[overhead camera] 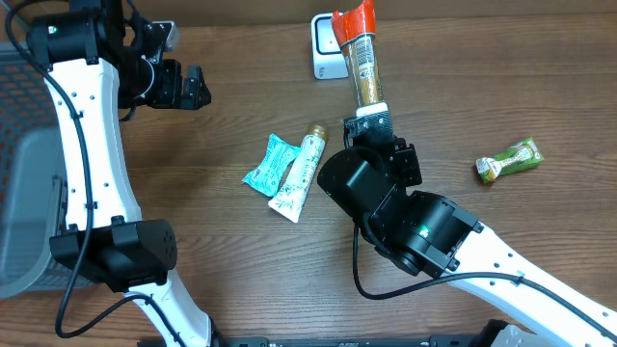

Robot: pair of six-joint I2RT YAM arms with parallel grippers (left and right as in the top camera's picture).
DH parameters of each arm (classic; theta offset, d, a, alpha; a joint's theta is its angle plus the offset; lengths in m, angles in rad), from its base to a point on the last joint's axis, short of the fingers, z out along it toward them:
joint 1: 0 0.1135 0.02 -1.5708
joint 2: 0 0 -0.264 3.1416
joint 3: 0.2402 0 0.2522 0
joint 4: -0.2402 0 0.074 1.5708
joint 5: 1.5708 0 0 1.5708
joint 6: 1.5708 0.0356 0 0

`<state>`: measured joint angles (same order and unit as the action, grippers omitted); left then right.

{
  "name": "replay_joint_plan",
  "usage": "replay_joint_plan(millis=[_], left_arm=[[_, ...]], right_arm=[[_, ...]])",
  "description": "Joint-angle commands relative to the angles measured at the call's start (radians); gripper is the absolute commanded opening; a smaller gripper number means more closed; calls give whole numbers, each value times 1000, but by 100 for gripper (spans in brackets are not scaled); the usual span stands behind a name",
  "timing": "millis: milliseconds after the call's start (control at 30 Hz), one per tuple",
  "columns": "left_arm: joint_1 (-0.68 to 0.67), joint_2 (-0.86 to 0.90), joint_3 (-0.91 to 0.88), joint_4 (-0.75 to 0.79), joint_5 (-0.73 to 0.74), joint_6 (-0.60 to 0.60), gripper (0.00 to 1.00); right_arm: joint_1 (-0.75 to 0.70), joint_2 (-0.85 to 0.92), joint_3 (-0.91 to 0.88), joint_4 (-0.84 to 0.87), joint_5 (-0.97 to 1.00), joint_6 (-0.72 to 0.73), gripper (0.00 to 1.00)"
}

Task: Scan the item barcode
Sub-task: 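Lower the pasta pack back toward the table centre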

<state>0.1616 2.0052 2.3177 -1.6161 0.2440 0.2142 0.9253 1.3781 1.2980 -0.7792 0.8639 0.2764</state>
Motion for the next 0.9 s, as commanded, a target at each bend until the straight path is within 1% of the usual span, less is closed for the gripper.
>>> replay_joint_plan(millis=[0, 233, 333, 400, 467, 533, 667, 800, 867], left_arm=[[2, 10, 6, 0, 11, 18, 100], [2, 10, 6, 1, 11, 18, 100], [2, 10, 6, 1, 11, 18, 100], [2, 10, 6, 1, 11, 18, 100], [2, 10, 6, 1, 11, 18, 99], [2, 10, 6, 1, 11, 18, 99], [2, 10, 6, 1, 11, 18, 100], [2, 10, 6, 1, 11, 18, 100], [2, 10, 6, 1, 11, 18, 99]], right_arm=[[2, -52, 46, 26, 75, 5, 4], [-14, -45, 45, -6, -40, 10, 4], [-40, -27, 45, -39, -152, 22, 4], [-73, -4, 43, -72, -232, 81, 4], [-114, 26, 42, -96, -305, 118, 4], [-171, 63, 31, -97, -410, 124, 4], [-280, 154, 13, -89, -600, 92, 4], [-354, 252, 11, -78, -767, -6, 4], [-374, 287, 11, -77, -799, -17, 4]])
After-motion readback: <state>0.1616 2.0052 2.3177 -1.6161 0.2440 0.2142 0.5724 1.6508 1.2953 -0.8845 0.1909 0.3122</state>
